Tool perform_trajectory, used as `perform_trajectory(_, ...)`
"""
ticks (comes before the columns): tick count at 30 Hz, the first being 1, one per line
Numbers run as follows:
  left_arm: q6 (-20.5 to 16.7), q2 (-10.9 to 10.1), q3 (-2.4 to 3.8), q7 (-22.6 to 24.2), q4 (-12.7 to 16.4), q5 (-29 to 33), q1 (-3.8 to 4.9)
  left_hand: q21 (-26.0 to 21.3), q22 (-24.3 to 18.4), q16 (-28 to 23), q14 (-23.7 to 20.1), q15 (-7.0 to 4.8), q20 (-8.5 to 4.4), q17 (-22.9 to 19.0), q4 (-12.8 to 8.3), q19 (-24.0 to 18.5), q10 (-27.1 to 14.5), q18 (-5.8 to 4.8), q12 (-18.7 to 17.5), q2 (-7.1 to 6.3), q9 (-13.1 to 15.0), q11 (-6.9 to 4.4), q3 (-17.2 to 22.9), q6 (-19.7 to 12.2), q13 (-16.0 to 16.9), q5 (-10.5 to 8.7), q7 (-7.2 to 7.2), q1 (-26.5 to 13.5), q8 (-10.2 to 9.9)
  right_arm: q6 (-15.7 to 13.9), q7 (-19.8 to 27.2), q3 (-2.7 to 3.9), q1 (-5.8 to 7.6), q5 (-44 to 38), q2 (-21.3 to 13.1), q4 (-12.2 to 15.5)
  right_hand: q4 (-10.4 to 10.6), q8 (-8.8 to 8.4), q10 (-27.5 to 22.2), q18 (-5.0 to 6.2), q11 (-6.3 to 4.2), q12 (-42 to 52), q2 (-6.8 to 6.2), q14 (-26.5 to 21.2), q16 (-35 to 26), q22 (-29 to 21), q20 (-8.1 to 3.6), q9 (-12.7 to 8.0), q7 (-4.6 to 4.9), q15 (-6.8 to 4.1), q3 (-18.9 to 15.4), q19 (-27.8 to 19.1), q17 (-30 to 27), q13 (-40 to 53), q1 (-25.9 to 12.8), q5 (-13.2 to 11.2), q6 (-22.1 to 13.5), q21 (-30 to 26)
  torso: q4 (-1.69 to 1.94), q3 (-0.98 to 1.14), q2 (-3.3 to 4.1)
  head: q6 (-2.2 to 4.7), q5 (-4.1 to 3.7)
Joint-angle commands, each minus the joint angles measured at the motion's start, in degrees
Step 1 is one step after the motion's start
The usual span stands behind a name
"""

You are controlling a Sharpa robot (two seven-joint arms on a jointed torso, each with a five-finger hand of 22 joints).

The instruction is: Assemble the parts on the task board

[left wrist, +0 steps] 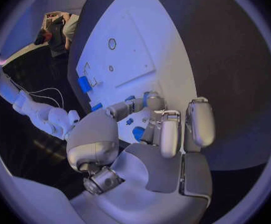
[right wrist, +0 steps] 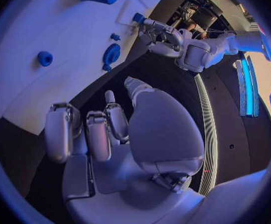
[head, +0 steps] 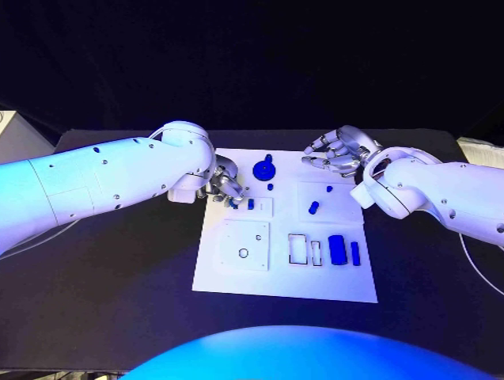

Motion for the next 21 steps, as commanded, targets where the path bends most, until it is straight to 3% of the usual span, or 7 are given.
perform_trajectory(1,0.69,0.23,-0.24,-0.15,0.31,0.07,-0.52,0.36,3.35,0.22,5.71,-0.39,0.00,14.73,-8.57,0.45,0.24,-0.79,0.30,0.87,0.08,-0.25,8.70,2.14,0.05,4.81,-1.74,1.28,-0.33,0.83,0.53,0.00,-0.03,-0.21,0.00,0.07,-0.04,0.35,-0.23,0.42,-0.04,0.27,-0.33,4.74,-0.30,6.09,0.06,-0.09,0.04,0.16,0.40,0.88,10.60,2.89,-0.23,0.14,-0.36,-0.07,0.03,0.00,0.01,0.01,-0.04)
perform_trajectory(21,-1.59,0.17,-0.24,-0.79,0.82,0.03,-0.85,0.59,3.64,0.39,5.85,-0.45,-0.05,15.10,-8.45,0.77,0.75,-0.89,0.51,0.68,0.07,-0.32,8.54,2.44,0.60,5.01,-1.81,1.64,-0.62,0.84,0.55,0.00,-0.04,-0.21,-0.01,0.07,-0.04,0.35,-0.23,0.42,-0.04,0.27,-0.33,4.74,-0.30,6.09,0.06,-0.09,0.04,0.16,0.40,0.88,10.60,2.89,-0.23,0.14,-0.36,-0.07,0.01,0.02,-0.02,0.01,-0.08)
